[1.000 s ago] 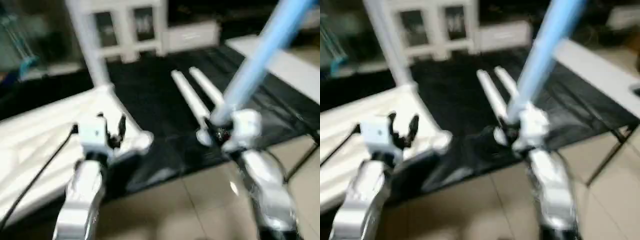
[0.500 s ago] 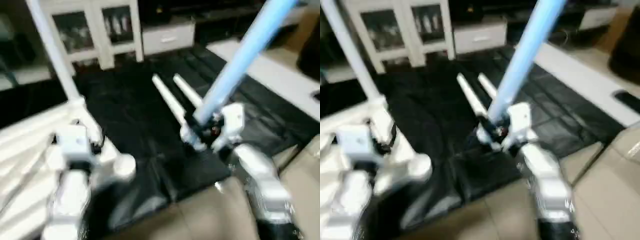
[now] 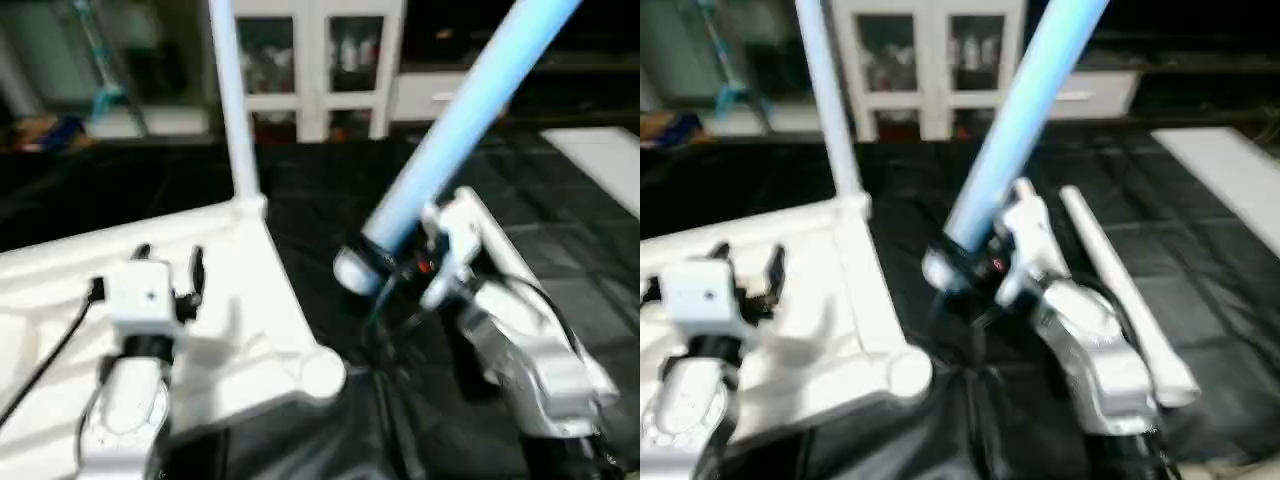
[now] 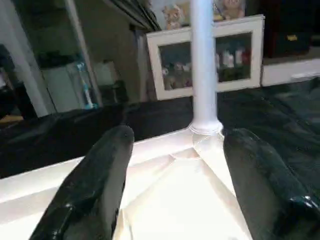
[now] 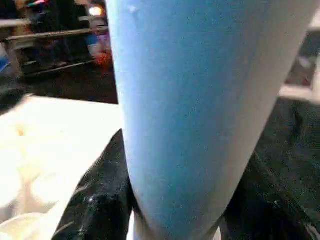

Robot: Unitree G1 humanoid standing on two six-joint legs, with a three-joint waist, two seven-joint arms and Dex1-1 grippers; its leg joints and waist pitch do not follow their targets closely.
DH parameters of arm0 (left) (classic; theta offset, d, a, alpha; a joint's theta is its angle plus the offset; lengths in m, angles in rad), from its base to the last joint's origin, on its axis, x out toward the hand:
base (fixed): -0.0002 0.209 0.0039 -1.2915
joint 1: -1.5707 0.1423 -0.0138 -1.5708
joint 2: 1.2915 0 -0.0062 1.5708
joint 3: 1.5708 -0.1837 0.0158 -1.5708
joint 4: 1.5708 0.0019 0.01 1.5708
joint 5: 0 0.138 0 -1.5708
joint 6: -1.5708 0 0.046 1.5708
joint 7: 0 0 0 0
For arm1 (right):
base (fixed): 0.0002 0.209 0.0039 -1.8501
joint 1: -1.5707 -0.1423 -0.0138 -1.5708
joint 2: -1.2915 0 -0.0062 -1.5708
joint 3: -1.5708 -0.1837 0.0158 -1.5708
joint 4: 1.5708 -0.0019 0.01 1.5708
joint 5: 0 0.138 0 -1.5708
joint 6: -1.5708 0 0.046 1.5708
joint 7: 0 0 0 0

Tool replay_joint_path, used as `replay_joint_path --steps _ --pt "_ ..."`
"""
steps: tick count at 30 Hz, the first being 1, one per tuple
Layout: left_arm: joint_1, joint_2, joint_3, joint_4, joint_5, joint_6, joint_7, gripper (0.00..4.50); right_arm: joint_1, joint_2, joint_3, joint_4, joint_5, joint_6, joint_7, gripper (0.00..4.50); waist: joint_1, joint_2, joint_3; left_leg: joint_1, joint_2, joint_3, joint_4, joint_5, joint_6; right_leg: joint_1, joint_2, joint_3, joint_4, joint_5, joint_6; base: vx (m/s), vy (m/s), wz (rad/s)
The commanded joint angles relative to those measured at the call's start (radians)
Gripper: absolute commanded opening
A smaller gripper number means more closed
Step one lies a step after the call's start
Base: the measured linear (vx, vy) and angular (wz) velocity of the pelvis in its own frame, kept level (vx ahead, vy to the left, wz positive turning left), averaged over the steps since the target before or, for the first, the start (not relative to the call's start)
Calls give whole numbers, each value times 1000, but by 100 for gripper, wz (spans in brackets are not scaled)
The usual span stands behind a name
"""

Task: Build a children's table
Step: Insert table leg to table base

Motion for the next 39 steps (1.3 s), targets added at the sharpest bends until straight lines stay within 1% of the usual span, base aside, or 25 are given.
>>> replay_joint_path --steps 1,3,6,8,12,17,18,19,20,22,23,25,26,28,29,30,31,32,33,34,35,36,37,38,39 --pt "-6 19 -7 16 -16 15 -29 323 -15 6 -3 -18 7 -5 -17 188 8 -8 -52 -14 124 -31 -57 67 33 47 -98 62 -82 79 -178 0 0 0" --pt "-10 41 -46 31 -31 25 -94 323 -29 -10 -33 -2 47 27 -26 188 -5 15 -50 -8 150 -39 -72 -72 31 38 -89 50 -77 -17 -226 0 0 0" --pt "-24 35 -38 49 -87 32 -138 323 -52 -27 -27 20 53 49 -8 188 -13 20 -37 7 155 -35 -91 -336 -7 27 -97 50 -95 -195 -231 0 0 0" --pt "-46 43 -29 83 -99 23 -159 323 -68 -37 -3 35 22 25 8 188 -24 11 -33 4 149 -24 -96 -406 -35 27 -106 52 -109 -326 -192 0 0 0" --pt "-108 67 -11 185 -77 34 -157 323 -85 -33 7 33 2 12 1 188 -38 5 -35 -3 145 -16 -97 -376 -39 25 -108 55 -118 -393 -144 0 0 0" --pt "-197 -12 54 178 -171 59 -98 323 -60 -27 30 10 7 18 -22 188 -42 6 -42 -9 153 -14 -95 -305 -30 32 -113 53 -112 -279 -182 0 0 0" --pt "-196 -18 53 166 -176 66 -98 323 -52 -27 33 3 13 23 -22 188 -35 -5 -38 -41 144 -34 -104 -277 21 57 -129 32 -96 -235 -211 0 0 0" --pt "-187 -21 48 154 -178 67 -101 323 -46 -28 37 -3 13 18 -20 188 -29 1 -41 -70 130 -54 -110 -253 78 80 -144 3 -91 -218 -225 10 3 26" --pt "-176 -23 41 146 -179 63 -104 323 -37 -28 39 -9 11 12 -14 188 -44 -13 -46 -83 122 -63 -98 -208 148 86 -154 -25 -102 -220 -228 10 3 26" --pt "-159 -19 31 141 -170 55 -108 323 -26 -27 45 -19 12 7 -1 188 -46 12 -58 -79 115 -81 -89 -102 208 91 -144 -75 -95 -150 -229 31 -20 51" --pt "-143 -24 33 134 -173 47 -104 323 -17 -23 45 -25 18 8 2 188 -49 8 -59 -76 113 -91 -92 -77 221 87 -133 -83 -90 -127 -222 32 -29 53" --pt "-117 -30 34 116 -162 34 -95 323 -3 -20 45 -36 28 10 0 188 -54 20 -63 -50 109 -127 -98 -5 262 71 -99 -91 -64 -68 -210 62 -31 53" --pt "-91 -37 31 93 -152 35 -87 323 10 -18 48 -46 30 8 -6 188 -58 17 -58 -40 101 -158 -105 37 291 62 -81 -89 -48 -64 -205 65 -30 54" --pt "-64 -40 15 63 -133 29 -79 323 23 -18 49 -53 25 2 -16 188 -61 22 -49 -17 118 -242 -129 -60 182 42 -51 -66 -13 -126 -176 24 -53 58" --pt "-51 -48 10 46 -135 23 -73 323 32 -14 39 -59 28 3 -31 188 -60 27 -46 -9 121 -265 -141 -128 137 35 -41 -58 1 -153 -176 15 -68 61" --pt "-48 -50 10 42 -138 21 -71 323 35 -11 33 -60 31 5 -37 188 -52 32 -42 19 217 -237 -148 -276 63 4 -32 -34 38 -161 -102 4 -116 64" --pt "-47 -64 21 38 -168 20 -73 323 37 -10 22 -63 27 3 -54 188 -50 41 -42 4 211 -232 -179 -387 37 -1 -19 -27 70 -148 -56 -15 -163 50" --pt "-48 -73 30 38 -192 26 -77 323 37 -12 18 -64 23 0 -60 188 -42 34 -41 0 206 -219 -183 -439 37 -7 -16 -21 74 -145 -45 -15 -163 50" --pt "-52 -64 29 40 -182 32 -75 323 37 -12 9 -67 22 3 -70 188 -36 17 -41 -16 175 -193 -179 -515 56 6 -30 4 44 -146 -56 -44 -217 37" --pt "-68 -53 28 47 -178 38 -82 323 30 -6 -9 -67 20 2 -95 188 -28 -16 -34 -30 106 -128 -113 -510 47 -2 -74 46 -88 -234 -163 -59 -246 35" --pt "-75 -44 25 50 -171 40 -86 323 29 0 -20 -70 19 1 -112 188 -21 -36 -37 -25 42 -62 -16 -405 39 -4 -119 70 -151 -372 -220 -59 -246 35" --pt "-78 -40 24 51 -168 40 -88 323 28 3 -25 -72 19 1 -119 188 8 -53 -46 -62 47 -19 66 -107 50 46 -171 116 -167 -519 -142 -34 -233 13" --pt "-87 -30 21 59 -160 38 -97 323 27 9 -31 -74 17 3 -135 188 18 -52 -28 -87 51 -14 65 29 18 39 -155 107 -175 -659 72 -35 -186 -3" --pt "-91 -24 19 63 -154 37 -100 323 28 12 -33 -75 17 4 -141 188 30 -33 -46 -85 70 -22 45 33 15 50 -160 124 -154 -659 107 -35 -186 -3" --pt "-101 -17 16 71 -160 51 -113 323 29 14 -36 -79 19 10 -150 188 28 -20 -37 -76 95 -24 -5 6 10 50 -137 99 -133 -580 97 -59 -108 4"
